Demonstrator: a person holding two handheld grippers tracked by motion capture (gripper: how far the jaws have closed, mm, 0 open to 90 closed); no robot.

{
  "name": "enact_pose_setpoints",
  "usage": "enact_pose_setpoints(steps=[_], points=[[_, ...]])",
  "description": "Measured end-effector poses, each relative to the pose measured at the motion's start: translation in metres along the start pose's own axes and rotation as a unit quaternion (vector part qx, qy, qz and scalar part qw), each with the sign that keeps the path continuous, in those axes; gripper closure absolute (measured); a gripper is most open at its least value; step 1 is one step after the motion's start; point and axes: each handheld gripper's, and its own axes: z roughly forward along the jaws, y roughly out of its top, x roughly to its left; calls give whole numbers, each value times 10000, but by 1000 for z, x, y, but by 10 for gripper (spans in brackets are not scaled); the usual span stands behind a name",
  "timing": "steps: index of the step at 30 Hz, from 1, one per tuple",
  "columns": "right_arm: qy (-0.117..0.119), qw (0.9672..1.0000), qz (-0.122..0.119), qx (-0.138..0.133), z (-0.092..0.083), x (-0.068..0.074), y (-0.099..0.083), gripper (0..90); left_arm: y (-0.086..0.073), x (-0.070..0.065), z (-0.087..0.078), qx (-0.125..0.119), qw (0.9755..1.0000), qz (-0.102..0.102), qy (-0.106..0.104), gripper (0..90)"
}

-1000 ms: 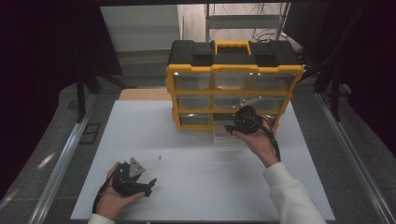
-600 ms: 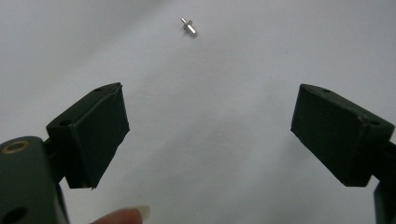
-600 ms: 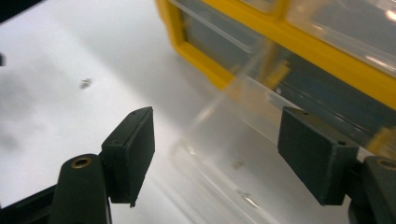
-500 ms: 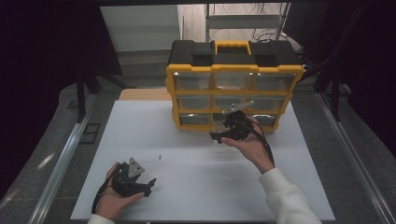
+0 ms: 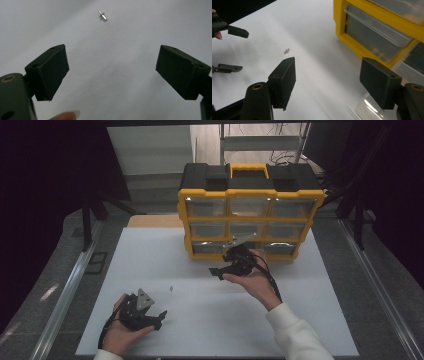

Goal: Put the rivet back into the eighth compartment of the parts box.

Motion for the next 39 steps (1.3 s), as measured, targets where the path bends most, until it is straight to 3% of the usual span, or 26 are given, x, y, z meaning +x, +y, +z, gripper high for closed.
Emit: enact_pose_setpoints(steps=[17,23,33,39], points=[[201,9995,-211,95,40,30,12,299,0,1,-1,-46,10000,-11,4,114],[265,9988,-384,161,58,44,13,300,0,1,-1,-29,10000,-1,-3,114],[403,9976,-404,395,90,58,11,301,-1,2,-2,-31,10000,-2,-21,114],[323,9968,-454,580,110,62,9,301,-1,3,-2,-46,10000,-15,-14,114]])
